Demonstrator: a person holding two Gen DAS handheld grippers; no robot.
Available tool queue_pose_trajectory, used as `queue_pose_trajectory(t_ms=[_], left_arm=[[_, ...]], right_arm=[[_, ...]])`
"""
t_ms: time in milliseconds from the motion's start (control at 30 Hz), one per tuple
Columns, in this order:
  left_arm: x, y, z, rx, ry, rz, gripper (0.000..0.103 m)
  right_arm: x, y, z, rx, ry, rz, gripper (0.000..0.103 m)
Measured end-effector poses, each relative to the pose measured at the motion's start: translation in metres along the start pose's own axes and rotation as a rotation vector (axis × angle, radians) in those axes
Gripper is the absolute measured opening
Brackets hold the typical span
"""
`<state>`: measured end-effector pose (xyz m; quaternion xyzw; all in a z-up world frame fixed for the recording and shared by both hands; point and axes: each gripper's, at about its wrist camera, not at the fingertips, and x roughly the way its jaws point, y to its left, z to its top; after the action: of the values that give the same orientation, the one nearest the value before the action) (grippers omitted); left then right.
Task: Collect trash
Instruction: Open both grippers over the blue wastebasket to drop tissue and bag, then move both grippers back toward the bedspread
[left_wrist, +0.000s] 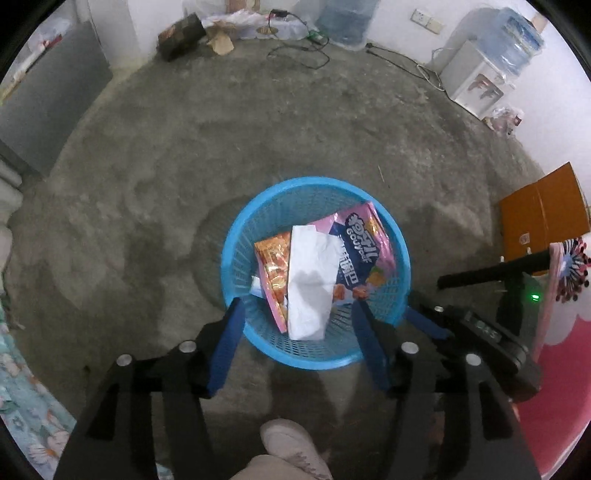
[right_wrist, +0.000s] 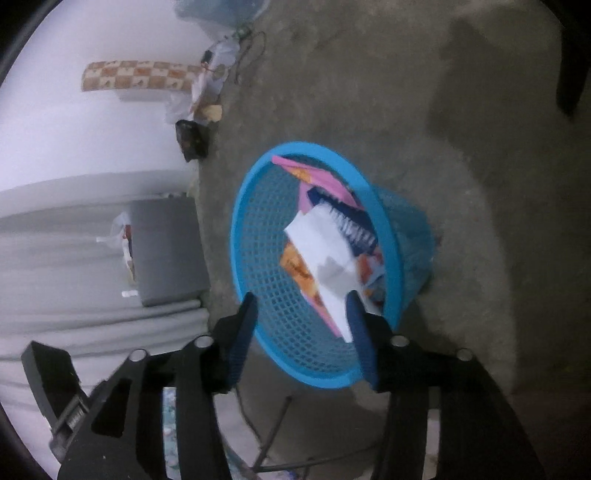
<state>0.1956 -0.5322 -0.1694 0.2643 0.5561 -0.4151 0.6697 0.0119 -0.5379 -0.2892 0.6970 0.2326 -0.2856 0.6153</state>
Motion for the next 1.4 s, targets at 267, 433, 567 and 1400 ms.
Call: queue_pose_trajectory(t_ms=[267,433,567,1400], left_arm=[[-0.104,0.012,-0.029,0.032,-0.151,-0.014,0.069],[-0.195,0.04,-0.07,-0.01,-0.322,0.017,0.074],[-0.278,0.066,-0.13,-0.077,-0.479,0.086,0.079],[-0.38,0.198,-0.573,-0.897,-0.685,0.387,0.094]], right_arm=[[-0.053,0.034,-0.021,-0.166,-0.112,-0.042,0.058],[-0.084,0.078,-0.051,-0.348,-0.175,-0.018,0.068],[-0.109,0.13,-0.094,-0.565,-0.18,0.024,0.076],[-0.128,0.272,-0.4,-1.55,0.321,0.354,0.084]])
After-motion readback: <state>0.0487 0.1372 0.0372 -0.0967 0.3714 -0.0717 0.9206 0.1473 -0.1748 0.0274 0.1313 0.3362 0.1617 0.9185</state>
